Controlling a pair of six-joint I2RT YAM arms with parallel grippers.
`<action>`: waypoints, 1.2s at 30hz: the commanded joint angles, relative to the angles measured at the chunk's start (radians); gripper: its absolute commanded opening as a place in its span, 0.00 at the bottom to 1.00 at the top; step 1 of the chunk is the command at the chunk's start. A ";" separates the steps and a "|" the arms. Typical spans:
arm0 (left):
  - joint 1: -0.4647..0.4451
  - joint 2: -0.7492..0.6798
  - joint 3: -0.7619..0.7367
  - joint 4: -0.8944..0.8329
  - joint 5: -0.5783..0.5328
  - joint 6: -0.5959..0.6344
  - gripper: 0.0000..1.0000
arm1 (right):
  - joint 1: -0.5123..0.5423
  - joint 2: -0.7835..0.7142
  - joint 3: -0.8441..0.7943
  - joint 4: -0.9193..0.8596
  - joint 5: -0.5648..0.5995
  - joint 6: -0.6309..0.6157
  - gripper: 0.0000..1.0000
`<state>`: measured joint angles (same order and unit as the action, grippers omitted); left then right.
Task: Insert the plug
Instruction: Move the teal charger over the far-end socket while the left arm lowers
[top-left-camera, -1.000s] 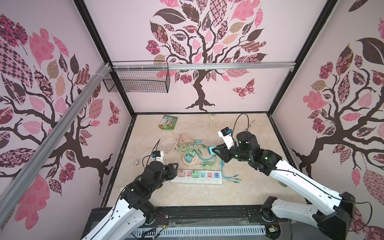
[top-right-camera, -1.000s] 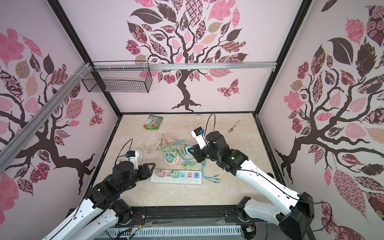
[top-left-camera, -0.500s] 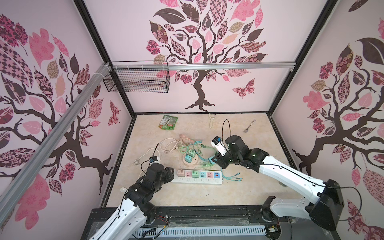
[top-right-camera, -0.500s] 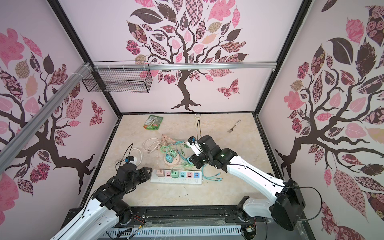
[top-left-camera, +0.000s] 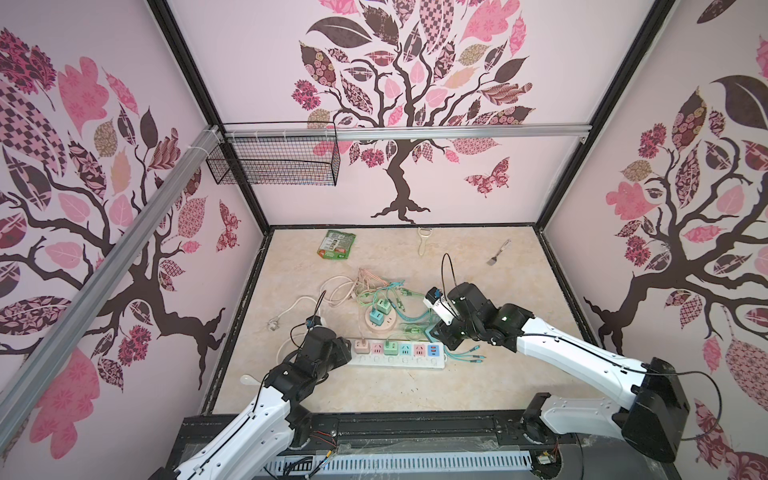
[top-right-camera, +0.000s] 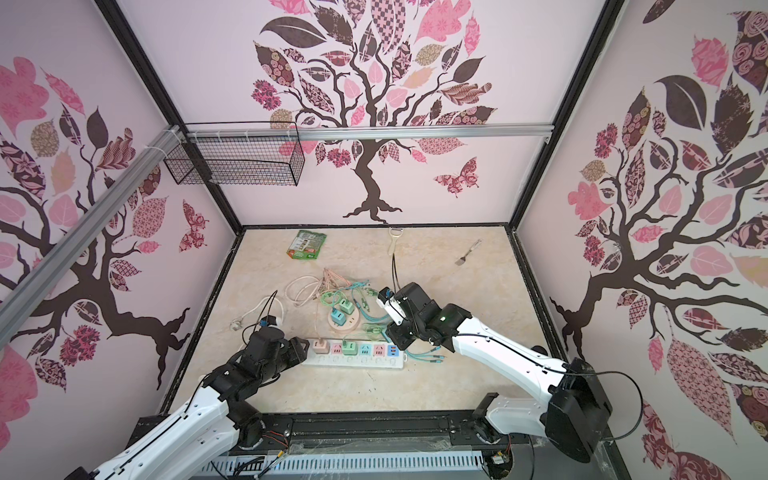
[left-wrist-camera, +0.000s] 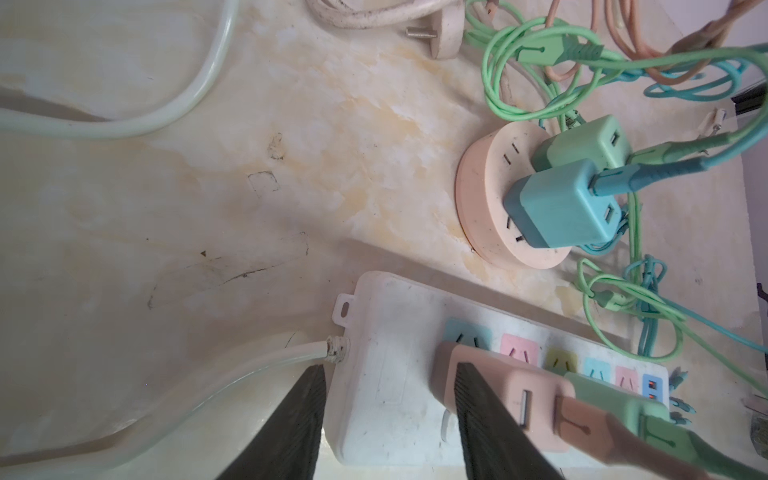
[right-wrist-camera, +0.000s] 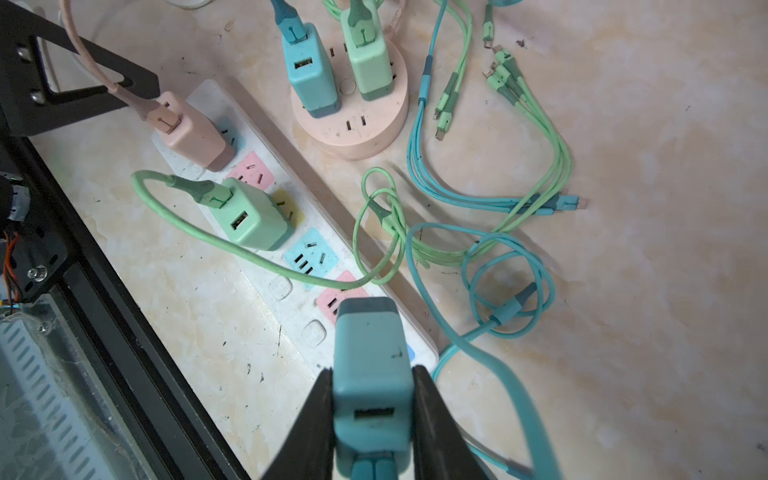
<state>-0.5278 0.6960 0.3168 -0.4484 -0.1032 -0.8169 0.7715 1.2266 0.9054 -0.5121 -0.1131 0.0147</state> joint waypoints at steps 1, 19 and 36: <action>0.006 0.032 -0.025 0.077 0.026 -0.004 0.53 | 0.006 -0.043 -0.011 -0.019 0.024 0.003 0.18; 0.048 0.134 -0.068 0.201 0.090 0.001 0.37 | 0.053 0.063 -0.004 -0.030 -0.141 -0.101 0.19; 0.120 0.230 -0.068 0.298 0.171 0.037 0.29 | 0.117 0.226 0.128 -0.120 0.001 -0.277 0.20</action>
<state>-0.4118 0.9192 0.2668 -0.1837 0.0345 -0.7998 0.8688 1.4170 0.9871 -0.5774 -0.1493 -0.2024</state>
